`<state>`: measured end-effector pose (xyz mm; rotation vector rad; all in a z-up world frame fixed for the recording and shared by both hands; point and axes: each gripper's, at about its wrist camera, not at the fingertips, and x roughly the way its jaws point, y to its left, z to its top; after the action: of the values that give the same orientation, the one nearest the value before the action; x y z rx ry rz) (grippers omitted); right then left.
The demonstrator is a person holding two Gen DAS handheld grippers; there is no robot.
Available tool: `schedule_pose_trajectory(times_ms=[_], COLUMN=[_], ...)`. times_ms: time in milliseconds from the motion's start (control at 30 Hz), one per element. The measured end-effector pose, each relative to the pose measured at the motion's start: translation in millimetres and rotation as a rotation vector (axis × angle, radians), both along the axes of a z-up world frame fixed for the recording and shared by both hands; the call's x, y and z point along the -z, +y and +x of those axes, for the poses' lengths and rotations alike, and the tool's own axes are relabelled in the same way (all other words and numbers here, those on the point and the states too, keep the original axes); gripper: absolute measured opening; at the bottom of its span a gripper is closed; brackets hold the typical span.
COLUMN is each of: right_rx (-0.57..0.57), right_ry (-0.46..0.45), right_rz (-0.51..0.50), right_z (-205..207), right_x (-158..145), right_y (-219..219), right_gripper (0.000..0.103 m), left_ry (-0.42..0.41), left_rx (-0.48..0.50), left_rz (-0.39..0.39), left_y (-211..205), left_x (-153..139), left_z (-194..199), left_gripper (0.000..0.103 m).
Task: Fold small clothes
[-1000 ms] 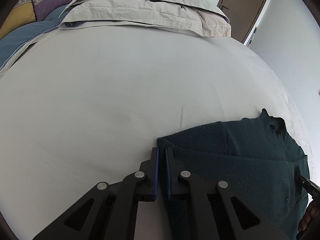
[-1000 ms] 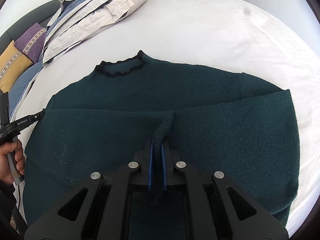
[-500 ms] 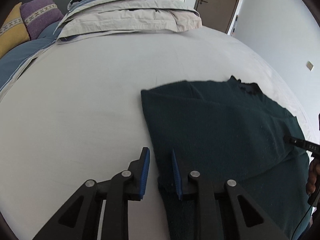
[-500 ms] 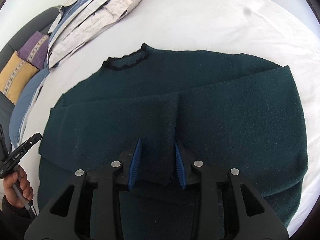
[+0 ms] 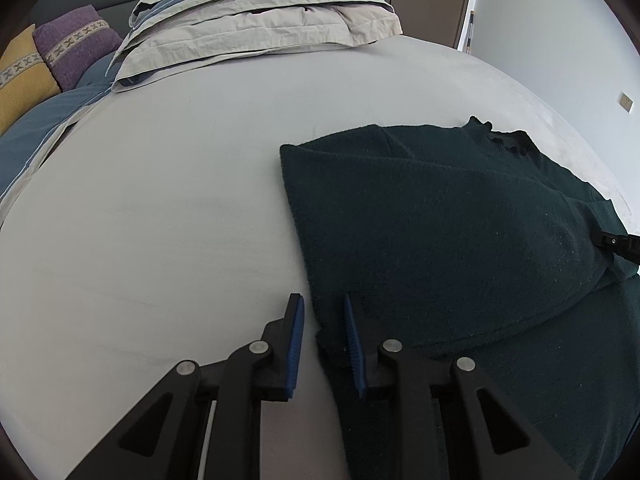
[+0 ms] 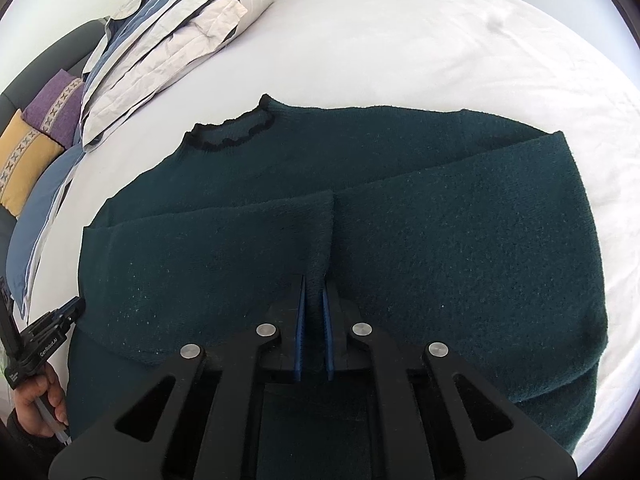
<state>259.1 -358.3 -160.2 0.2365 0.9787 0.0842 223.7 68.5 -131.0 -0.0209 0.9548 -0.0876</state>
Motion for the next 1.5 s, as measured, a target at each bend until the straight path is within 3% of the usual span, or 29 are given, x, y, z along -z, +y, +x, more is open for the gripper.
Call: schedule_pose_trajectory(times_ms=[100,200,233,300,367,433,567,733,900,1000,1200,1333,1500], right_rx=[-0.024,-0.015,-0.013,0.017,0.033,0.053,0.032,-0.032,-0.070,-0.083,-0.073,-0.033,-0.020], right_ry=[-0.023,-0.026,-0.022,-0.025,-0.095,-0.170,-0.207,-0.178,-0.172,-0.151,-0.159,-0.152,-0.152], right_rz=[-0.026,0.066,0.091,0.083,0.081,0.099,0.161,0.204,0.226,0.235,0.246,0.290,0.299], right_z=[1.9,3.4,2.3,-6.7,-27.3,-54.6,-113.4,-190.0,-261.8,-292.3,-346.3,-366.4,-378.6], right_x=[7.1,8.1,5.5,-7.0,-26.9,-45.5,-63.1,-56.2,-45.1,-40.0,-38.6,-34.5,-32.1], right_y=[3.5,-7.6,-10.0,-12.7,-14.5,-18.9,-24.0,-18.2,-14.2,-16.2,-40.1,-66.0,-78.7], right_gripper=[0.006,0.006,0.010,0.018,0.039,0.052,0.052,0.052,0.052,0.052,0.052,0.052,0.052], left_ry=[-0.009,-0.028,-0.033,-0.022,-0.028,-0.033,-0.010,0.085,0.110,0.160,0.228,0.299,0.374], left_rx=[0.000,-0.006,-0.012,-0.041,-0.053,-0.041,-0.046,-0.037,0.006,0.017,0.006,-0.003,-0.049], left_rz=[0.012,0.033,0.029,-0.024,-0.076,-0.087,-0.163,-0.277,-0.336,-0.417,-0.499,-0.627,-0.723], left_y=[-1.9,-3.6,-1.6,9.1,19.4,23.2,38.2,51.3,50.9,52.1,56.6,63.1,74.6], left_x=[0.9,-2.6,-6.1,-14.3,-23.0,-29.9,-35.4,-19.1,-18.6,-13.6,-1.8,14.4,45.1], left_z=[-0.7,-3.7,-6.2,-15.7,-35.1,-59.3,-115.6,-183.9,-237.7,-256.8,-279.3,-290.8,-293.6], left_gripper=[0.026,0.033,0.036,0.057,0.062,0.062,0.064,0.068,0.068,0.068,0.066,0.062,0.061])
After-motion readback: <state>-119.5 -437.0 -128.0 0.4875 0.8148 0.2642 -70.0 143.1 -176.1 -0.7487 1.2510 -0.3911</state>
